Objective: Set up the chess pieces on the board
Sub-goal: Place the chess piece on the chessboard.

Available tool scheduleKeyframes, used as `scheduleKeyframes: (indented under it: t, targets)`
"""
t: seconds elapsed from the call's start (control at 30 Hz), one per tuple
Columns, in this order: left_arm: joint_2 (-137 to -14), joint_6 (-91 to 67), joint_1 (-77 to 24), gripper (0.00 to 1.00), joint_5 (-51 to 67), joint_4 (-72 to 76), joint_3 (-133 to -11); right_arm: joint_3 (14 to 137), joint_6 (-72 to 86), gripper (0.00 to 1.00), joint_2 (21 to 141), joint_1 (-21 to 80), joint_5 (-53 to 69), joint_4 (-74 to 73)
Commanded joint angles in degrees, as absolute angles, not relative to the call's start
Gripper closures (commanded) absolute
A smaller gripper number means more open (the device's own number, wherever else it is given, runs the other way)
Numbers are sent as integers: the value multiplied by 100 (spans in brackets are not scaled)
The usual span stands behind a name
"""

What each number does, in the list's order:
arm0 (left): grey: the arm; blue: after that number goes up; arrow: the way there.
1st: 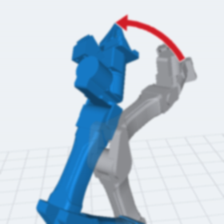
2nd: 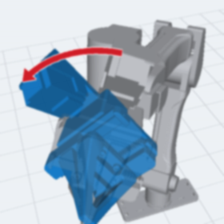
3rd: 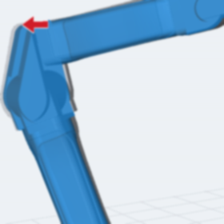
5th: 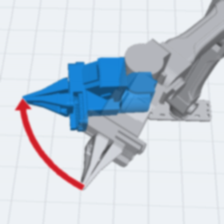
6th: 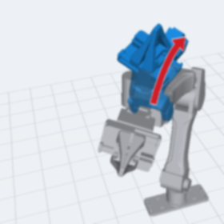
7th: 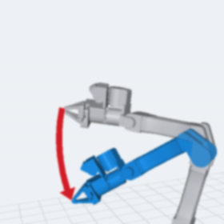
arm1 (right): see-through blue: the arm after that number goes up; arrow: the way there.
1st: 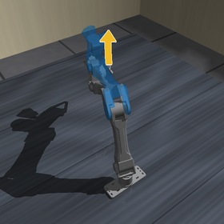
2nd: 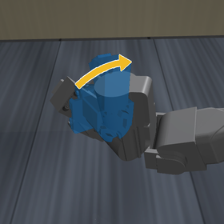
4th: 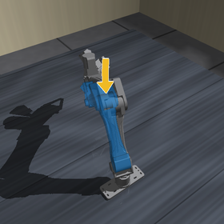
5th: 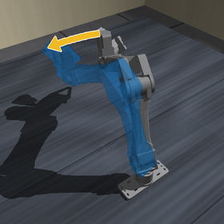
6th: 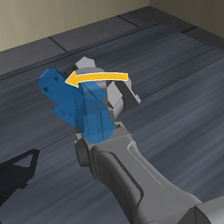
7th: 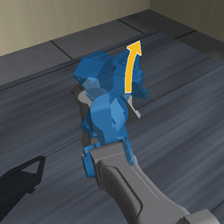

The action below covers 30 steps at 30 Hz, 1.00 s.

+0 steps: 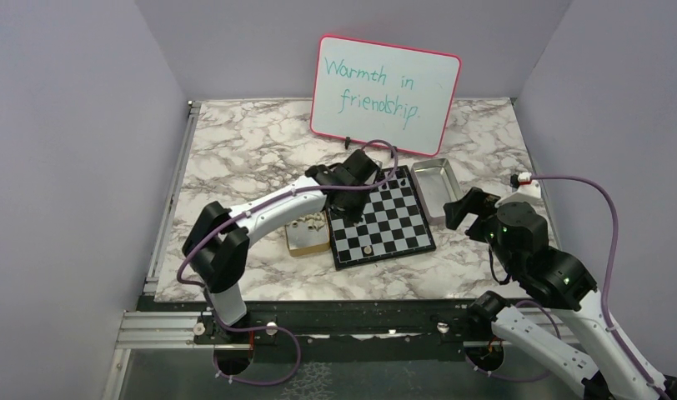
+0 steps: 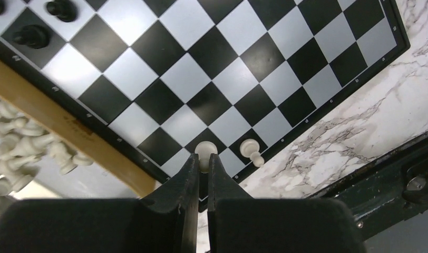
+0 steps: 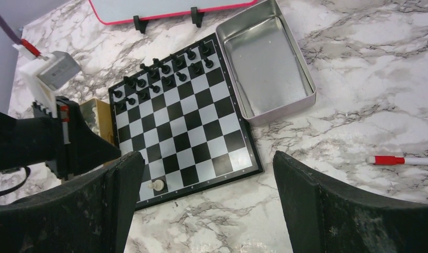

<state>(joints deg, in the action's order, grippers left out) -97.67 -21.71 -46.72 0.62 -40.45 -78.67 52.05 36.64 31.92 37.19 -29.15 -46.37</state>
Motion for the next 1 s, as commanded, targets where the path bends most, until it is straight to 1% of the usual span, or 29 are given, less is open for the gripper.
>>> scheduleKeyframes:
  t: [0.0, 0.2, 0.37, 0.97]
  targets:
    - [-10168, -2416, -4928, 92, 43, -4088, -8146, 5150, 3739, 3, 3138, 3762, -3104, -4647]
    - [-10512, -2535, -5114, 92, -189, -4080, -8300, 5154, 3740, 3, 3058, 3762, -3142, -4734]
    - [-10755, -2553, -5213, 92, -156, -4076, -8375, 5149, 3787, 3, 2984, 3769, -3203, -4790]
    - [-11095, -2566, -5353, 90, -210, -4091, -8398, 5143, 3797, 3, 3000, 3763, -3226, -4793]
